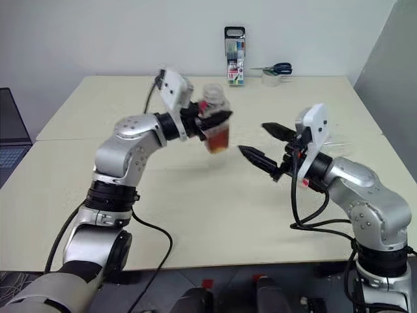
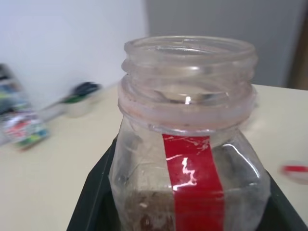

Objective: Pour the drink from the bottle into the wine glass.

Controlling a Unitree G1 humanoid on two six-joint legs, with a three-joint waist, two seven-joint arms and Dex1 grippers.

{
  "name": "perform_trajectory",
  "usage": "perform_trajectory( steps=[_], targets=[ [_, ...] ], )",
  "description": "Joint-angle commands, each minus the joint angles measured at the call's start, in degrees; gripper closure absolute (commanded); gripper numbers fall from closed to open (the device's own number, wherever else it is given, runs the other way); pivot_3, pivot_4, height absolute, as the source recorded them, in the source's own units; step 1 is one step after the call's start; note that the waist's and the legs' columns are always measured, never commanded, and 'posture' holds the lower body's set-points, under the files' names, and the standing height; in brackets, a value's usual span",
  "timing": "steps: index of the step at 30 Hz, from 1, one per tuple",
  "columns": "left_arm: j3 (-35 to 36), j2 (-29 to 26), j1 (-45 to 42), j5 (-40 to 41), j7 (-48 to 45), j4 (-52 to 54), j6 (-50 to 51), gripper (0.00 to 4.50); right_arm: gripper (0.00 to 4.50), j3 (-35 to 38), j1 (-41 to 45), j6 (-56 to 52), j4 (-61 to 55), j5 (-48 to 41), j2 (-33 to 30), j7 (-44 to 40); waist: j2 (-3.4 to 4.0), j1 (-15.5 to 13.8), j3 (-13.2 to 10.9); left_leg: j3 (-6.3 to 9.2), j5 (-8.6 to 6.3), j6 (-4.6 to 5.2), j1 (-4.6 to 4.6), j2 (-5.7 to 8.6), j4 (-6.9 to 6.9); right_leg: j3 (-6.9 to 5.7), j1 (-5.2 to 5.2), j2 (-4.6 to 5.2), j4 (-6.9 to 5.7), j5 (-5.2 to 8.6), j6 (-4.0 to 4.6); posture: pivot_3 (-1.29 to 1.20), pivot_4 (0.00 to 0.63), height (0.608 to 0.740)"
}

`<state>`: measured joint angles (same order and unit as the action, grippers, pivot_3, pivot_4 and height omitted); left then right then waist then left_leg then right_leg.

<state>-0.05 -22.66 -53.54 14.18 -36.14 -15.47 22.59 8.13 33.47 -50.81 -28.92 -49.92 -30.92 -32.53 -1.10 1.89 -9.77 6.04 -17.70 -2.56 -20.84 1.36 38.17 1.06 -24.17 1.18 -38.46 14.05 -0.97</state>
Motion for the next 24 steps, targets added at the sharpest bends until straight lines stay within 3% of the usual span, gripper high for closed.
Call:
perform_trajectory(
  steps=[1,10,24],
  targets=[
    [3.96,-1.71,-1.34,-3.16,7.10,0.15,-3.56,2.66,0.03,-0.39,4.48,-0.45,0.31,-2.42,-0.06,-0.36,0.00,-0.09,0.00,0.05,0.00,0.00,-0.01,0.00,0.00,-0.03,0.00,0.03,0.00,0.00,0.00,0.00,0.150,0.740],
    [12.75,-1.65,3.76,-5.87,23.93,-2.13,-4.55,2.66,0.03,-3.66,5.28,3.05,3.03,0.88,1.98,-0.73,-0.01,-0.25,0.00,0.15,0.13,-0.23,-0.11,0.01,-0.02,-0.06,-0.05,0.26,0.16,0.00,0.00,0.00,0.150,0.740],
    [15.81,-2.04,11.70,-3.29,19.69,-12.45,-15.01,2.66,0.03,-4.76,5.72,3.61,2.92,1.94,3.99,0.96,-0.01,-0.25,0.01,0.17,0.13,-0.24,-0.14,0.01,-0.04,-0.11,-0.03,0.28,0.25,-0.01,0.01,0.00,0.150,0.740]
  ],
)
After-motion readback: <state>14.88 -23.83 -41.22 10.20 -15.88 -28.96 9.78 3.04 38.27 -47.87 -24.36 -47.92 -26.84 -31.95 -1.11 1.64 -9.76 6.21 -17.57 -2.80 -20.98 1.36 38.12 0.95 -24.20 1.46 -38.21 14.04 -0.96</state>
